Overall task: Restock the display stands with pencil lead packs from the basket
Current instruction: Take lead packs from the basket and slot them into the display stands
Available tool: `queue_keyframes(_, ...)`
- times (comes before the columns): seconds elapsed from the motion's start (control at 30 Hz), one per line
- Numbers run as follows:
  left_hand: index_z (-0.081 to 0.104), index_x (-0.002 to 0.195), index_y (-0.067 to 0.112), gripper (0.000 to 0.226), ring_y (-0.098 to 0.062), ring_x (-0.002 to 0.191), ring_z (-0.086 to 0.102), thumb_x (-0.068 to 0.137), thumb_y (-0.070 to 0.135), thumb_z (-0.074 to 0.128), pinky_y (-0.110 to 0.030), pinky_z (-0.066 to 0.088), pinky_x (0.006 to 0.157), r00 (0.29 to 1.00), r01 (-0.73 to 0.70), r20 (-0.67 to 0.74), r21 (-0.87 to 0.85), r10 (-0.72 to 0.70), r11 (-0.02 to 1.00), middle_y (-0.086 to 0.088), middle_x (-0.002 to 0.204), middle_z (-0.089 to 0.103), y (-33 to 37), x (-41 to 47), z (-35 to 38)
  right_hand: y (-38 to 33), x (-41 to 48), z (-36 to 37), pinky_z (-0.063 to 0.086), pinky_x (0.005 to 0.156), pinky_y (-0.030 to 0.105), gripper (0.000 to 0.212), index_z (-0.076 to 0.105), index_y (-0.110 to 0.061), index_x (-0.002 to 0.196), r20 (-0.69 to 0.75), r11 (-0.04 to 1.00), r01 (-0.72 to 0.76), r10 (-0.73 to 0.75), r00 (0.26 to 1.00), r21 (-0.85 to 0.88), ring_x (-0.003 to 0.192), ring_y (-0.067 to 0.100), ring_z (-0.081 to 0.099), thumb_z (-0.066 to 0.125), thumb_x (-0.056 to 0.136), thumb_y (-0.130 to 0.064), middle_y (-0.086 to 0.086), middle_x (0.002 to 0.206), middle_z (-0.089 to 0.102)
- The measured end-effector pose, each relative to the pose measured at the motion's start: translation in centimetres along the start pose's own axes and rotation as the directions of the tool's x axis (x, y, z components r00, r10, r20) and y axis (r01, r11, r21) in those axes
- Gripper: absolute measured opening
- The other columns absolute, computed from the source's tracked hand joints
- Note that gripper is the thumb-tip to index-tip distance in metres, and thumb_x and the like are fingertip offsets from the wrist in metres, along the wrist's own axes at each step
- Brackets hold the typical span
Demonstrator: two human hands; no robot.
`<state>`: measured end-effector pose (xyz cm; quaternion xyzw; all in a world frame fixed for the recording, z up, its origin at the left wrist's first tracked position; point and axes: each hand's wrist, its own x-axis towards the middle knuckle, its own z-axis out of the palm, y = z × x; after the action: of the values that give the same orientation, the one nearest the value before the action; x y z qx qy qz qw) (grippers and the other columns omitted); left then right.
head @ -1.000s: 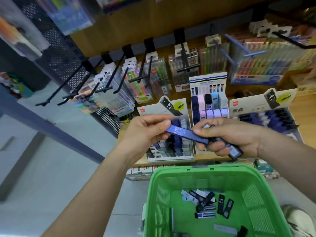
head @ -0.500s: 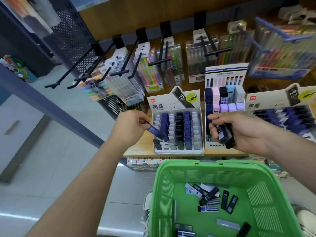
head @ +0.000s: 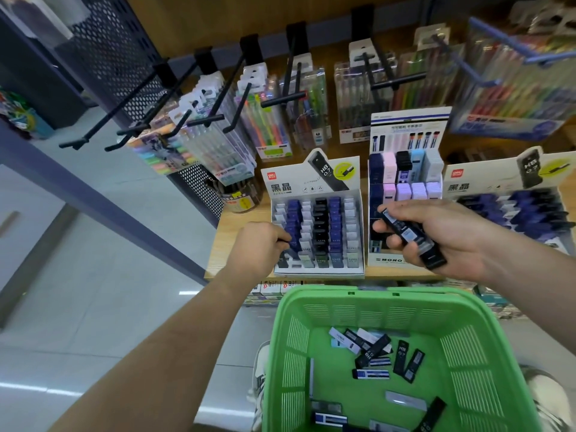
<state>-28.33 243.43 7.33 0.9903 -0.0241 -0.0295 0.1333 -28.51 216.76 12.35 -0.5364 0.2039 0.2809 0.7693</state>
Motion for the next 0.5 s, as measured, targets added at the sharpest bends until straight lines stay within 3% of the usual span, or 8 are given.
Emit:
queue_keyframes(0.13, 0.075, 0.105, 0.016, 0.019, -0.017, 0.097, 0.064, 0.09, 0.017, 0.063, -0.019, 0.043, 0.082, 1.0, -0.003, 0.013, 0.002, 0.003, 1.0, -0.001, 0.105, 0.073, 0.39, 0.11, -0.02, 0.09, -0.23, -0.14, 0.038, 0.031, 0.019, 0.017, 0.061, -0.004, 0.111, 0.006, 0.999, 0.005, -0.005, 1.0, -0.037, 0.048, 0.016, 0.057, 0.057, 0.097, -0.013, 0.018, 0.092, 0.075)
queue_keyframes(0.33, 0.072, 0.111, 0.014, 0.022, -0.022, 0.109, 0.061, 0.093, 0.015, 0.06, -0.029, 0.045, 0.094, 0.998, 0.001, 0.068, 0.037, -0.003, 0.999, -0.005, 0.114, 0.07, 0.36, 0.53, -0.35, 0.18, -0.34, -0.63, 0.039, 0.032, 0.019, 0.02, 0.062, -0.004, 0.112, 0.036, 0.998, 0.009, -0.006, 0.999, -0.066, 0.05, 0.015, 0.058, 0.059, 0.096, -0.016, 0.017, 0.095, 0.075)
queue_keyframes(0.5, 0.072, 0.109, 0.015, 0.022, -0.02, 0.107, 0.061, 0.094, 0.008, 0.057, -0.025, 0.044, 0.092, 0.999, 0.01, 0.046, 0.022, -0.011, 1.0, -0.004, 0.113, 0.07, 0.34, 0.67, -0.37, 0.34, -0.55, -0.76, 0.042, 0.034, 0.02, 0.023, 0.062, -0.002, 0.114, 0.086, 0.995, 0.0, 0.009, 0.996, -0.097, 0.052, 0.014, 0.06, 0.059, 0.096, -0.016, 0.017, 0.1, 0.075)
